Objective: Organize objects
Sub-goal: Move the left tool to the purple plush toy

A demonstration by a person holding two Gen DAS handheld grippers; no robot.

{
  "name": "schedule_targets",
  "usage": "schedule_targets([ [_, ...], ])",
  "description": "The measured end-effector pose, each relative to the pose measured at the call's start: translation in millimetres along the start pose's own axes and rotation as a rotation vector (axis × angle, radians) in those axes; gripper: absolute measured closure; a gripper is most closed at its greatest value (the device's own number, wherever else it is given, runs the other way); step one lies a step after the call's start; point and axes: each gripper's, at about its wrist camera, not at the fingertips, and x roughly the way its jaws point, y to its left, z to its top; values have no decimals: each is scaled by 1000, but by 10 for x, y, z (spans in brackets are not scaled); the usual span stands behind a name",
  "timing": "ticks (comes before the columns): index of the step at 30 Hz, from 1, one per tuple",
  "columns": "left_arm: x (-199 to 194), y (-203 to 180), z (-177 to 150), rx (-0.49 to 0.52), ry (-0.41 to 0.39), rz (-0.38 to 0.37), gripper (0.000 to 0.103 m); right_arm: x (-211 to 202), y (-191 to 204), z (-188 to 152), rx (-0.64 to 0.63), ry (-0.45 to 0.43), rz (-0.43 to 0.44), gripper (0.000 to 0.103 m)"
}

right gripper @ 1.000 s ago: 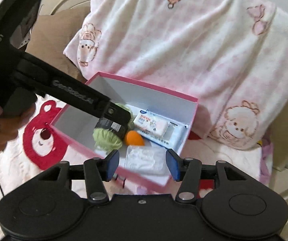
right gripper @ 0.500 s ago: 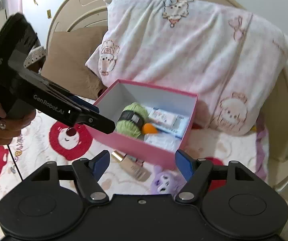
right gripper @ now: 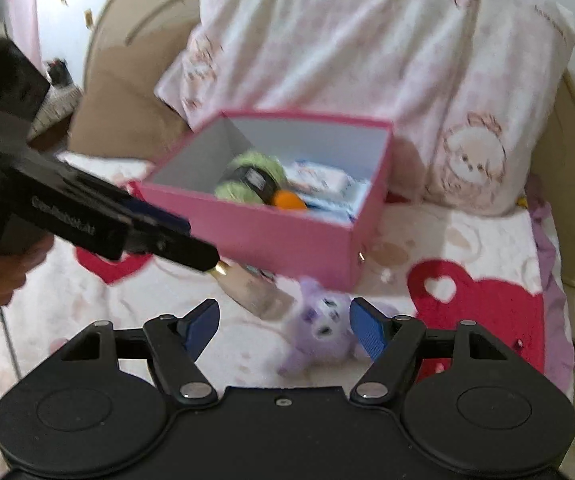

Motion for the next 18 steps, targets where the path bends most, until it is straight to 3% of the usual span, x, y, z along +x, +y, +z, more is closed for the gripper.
schedule_targets([
  [6,428,30,-146,-32,17,4,39,235,-16,-256,-43,-17,-31,27],
  [13,791,-32,-341,-87,31,-24,39,623,-265,-490,12,1,-119,26],
  [18,945,16,-388,-152,34,-74,38,662,-283,-529,-12,-7,-106,25],
])
